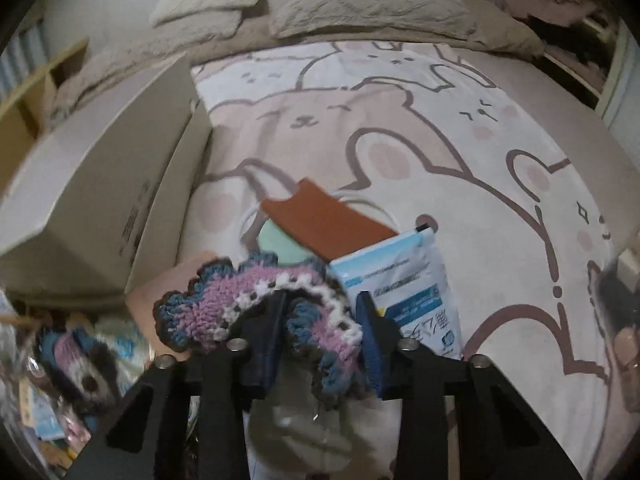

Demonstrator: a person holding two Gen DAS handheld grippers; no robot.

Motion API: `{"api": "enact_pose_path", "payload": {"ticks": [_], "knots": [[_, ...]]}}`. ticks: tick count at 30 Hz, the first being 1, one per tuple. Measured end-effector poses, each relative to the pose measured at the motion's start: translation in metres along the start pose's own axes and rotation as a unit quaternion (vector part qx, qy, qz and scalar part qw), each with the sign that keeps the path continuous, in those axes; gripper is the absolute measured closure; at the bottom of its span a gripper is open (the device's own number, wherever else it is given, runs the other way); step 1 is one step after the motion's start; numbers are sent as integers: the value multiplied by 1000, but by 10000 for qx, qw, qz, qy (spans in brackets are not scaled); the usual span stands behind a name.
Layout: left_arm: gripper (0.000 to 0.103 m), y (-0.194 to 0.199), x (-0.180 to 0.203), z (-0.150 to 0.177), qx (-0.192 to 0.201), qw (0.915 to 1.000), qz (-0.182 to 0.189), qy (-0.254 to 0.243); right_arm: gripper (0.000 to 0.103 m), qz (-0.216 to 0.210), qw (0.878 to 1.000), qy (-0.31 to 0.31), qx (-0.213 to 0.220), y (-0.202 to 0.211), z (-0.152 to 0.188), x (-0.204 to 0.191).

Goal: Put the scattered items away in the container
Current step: 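Close the left gripper on the tan knotted rope while the right gripper closes on the crocheted strip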

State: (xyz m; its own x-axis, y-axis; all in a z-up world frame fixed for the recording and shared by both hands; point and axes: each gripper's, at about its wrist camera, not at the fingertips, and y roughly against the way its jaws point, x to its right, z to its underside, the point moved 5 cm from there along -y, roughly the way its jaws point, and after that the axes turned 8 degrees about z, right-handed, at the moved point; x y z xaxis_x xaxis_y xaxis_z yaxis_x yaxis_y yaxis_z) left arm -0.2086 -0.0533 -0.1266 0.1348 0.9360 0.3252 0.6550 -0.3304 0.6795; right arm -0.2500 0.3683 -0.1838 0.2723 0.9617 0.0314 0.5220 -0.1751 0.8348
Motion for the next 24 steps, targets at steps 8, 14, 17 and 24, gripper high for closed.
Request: {"api": "enact_pose_path", "payload": {"ticks": [8, 14, 17, 24], "knots": [[56, 2, 1, -1, 30, 10000, 21, 13, 89, -466, 9978, -458, 134, 8, -5, 6], [56, 6, -1, -2, 77, 10000, 36, 31, 89, -650, 9951, -676, 328, 23, -6, 12], [56, 6, -1, -3, 79, 10000, 39, 28, 89, -998, 9866, -1079, 702, 40, -14, 20], [56, 7, -1, -4, 92, 9999, 49, 27, 89, -854, 9869, -982, 952, 54, -18, 16]]}}
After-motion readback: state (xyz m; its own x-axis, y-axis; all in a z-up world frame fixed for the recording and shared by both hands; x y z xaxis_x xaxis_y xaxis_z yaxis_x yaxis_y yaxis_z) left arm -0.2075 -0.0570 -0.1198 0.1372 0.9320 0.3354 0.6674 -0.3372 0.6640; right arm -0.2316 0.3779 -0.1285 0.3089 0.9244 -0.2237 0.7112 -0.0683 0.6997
